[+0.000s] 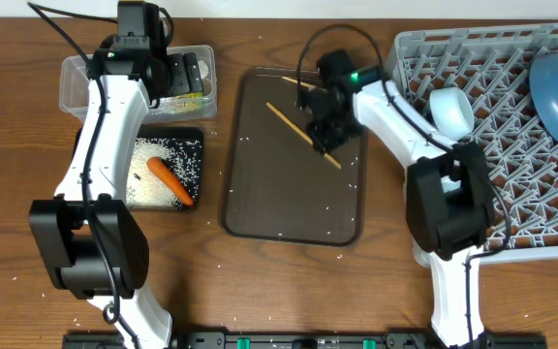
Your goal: Sort waste into correct bins and load items into the dishwasher rack
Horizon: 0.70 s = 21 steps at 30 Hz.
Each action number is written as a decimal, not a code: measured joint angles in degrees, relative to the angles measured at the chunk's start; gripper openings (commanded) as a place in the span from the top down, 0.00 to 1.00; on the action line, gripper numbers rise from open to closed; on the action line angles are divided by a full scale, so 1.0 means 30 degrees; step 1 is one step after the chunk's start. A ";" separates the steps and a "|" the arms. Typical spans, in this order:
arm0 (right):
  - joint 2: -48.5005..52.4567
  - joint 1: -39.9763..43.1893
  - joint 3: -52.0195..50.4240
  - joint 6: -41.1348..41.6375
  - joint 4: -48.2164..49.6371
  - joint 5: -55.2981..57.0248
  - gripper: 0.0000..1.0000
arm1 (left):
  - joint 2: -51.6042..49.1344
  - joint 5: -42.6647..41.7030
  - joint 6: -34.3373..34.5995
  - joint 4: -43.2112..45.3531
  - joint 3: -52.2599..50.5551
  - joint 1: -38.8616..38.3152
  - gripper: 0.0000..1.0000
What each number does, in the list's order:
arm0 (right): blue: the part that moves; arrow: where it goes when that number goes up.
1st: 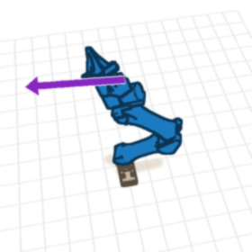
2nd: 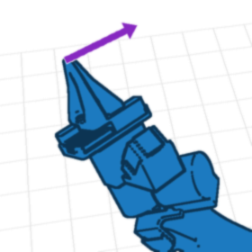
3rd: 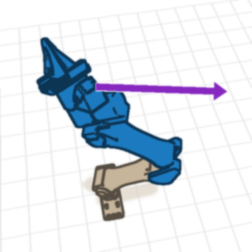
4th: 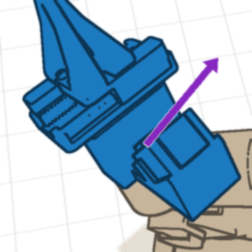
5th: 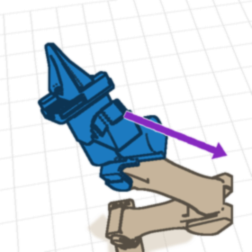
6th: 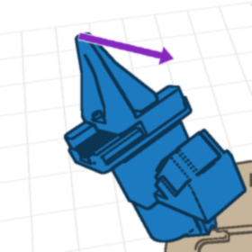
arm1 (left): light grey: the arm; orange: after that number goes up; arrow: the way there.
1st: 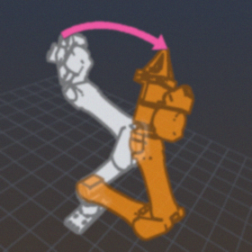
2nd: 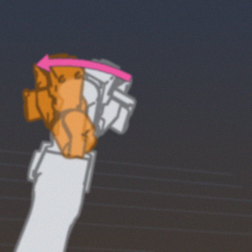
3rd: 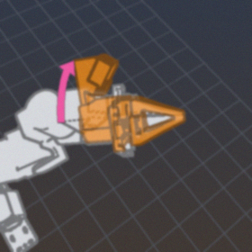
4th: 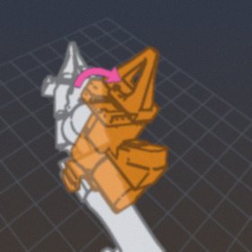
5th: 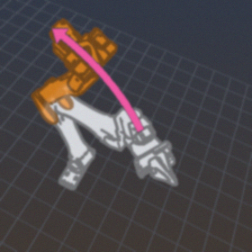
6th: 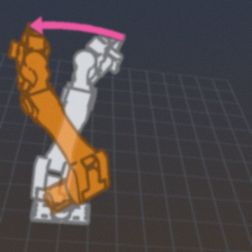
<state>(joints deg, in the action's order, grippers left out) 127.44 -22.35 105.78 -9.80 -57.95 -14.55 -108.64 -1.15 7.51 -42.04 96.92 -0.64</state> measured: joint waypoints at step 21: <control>-0.6237 0.8903 0.1690 -0.1814 -0.4087 0.0845 0.76 | 0.0000 0.0000 0.0000 0.0000 0.0000 0.0000 0.02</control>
<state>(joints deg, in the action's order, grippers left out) 108.73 4.36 110.85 -15.25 -70.22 -12.01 -108.64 -1.15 7.51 -42.04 96.92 -0.64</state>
